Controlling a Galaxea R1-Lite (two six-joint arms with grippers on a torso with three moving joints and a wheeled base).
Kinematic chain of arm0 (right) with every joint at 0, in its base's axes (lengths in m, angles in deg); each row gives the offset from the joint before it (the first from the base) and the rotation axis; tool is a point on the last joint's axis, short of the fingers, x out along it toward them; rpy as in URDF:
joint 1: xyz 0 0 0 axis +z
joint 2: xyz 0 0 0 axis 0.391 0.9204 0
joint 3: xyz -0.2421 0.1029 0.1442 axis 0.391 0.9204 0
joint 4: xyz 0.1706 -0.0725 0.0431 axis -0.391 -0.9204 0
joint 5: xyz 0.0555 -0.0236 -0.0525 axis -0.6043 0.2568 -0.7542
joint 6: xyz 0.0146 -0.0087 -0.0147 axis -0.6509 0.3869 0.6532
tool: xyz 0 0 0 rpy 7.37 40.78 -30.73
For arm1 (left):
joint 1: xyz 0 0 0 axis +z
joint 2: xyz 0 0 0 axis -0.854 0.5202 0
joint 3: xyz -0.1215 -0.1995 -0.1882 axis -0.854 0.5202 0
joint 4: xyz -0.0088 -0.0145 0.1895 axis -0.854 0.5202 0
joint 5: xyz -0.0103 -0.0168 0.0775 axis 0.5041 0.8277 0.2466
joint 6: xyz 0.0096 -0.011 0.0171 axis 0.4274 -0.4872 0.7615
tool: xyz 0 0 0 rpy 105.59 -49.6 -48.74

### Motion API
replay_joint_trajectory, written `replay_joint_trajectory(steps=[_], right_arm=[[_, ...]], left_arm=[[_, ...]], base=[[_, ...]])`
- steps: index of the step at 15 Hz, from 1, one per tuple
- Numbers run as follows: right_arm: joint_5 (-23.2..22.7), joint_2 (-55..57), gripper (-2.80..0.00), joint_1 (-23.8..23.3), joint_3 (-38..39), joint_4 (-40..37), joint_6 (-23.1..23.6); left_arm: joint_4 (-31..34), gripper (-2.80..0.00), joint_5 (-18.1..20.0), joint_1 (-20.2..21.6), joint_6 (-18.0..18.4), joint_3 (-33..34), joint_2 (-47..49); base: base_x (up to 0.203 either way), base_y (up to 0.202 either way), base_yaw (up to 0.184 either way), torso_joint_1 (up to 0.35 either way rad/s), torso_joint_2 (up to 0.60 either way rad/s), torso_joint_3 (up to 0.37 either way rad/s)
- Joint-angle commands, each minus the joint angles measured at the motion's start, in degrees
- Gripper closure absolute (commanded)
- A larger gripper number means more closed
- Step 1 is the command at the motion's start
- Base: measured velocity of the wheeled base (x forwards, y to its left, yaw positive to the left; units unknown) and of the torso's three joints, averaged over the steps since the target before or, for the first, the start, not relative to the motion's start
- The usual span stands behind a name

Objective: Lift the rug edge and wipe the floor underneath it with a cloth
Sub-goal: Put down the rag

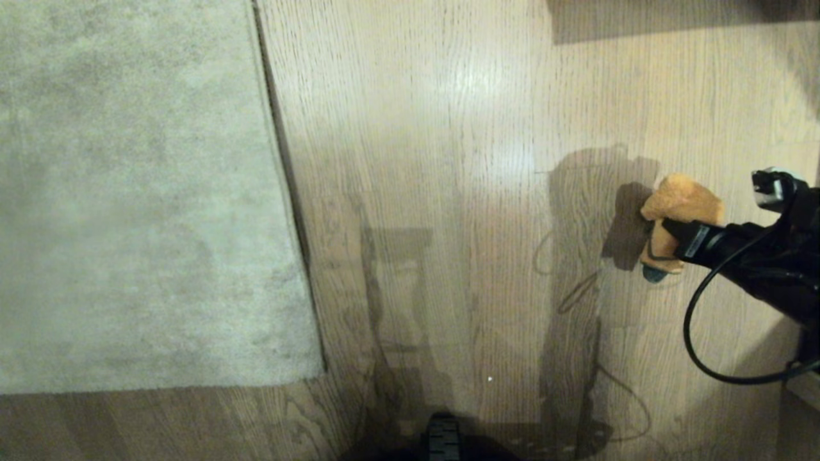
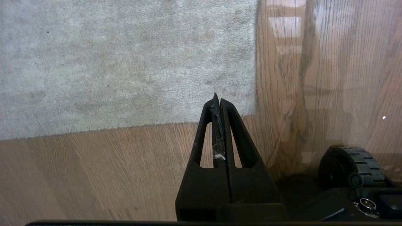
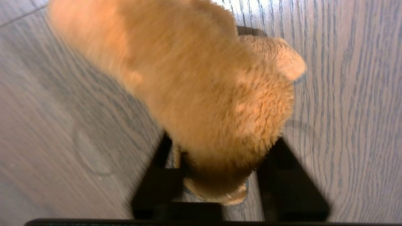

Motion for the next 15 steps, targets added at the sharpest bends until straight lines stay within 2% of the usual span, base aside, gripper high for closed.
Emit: replay_joint_trajectory(steps=[1, 8, 15], right_arm=[[0.56, 2.00, -2.80, -0.07, -0.50, 0.96, -0.03], [2.51, 4.21, -2.80, -0.07, -0.46, 3.01, 0.05], [2.55, -1.43, -2.80, -0.07, 1.84, 3.61, 0.57]], left_arm=[[0.00, 0.00, 0.00, 0.01, -0.02, 0.00, 0.00], [0.00, 0.00, 0.00, -0.03, -0.02, 0.00, 0.00], [0.07, 0.00, 0.00, -0.07, -0.02, 0.00, 0.00]], base=[[0.000, 0.000, 0.000, 0.000, 0.00, 0.000], [0.000, 0.000, 0.000, 0.000, 0.00, 0.000], [0.000, 0.000, 0.000, 0.000, 0.00, 0.000]])
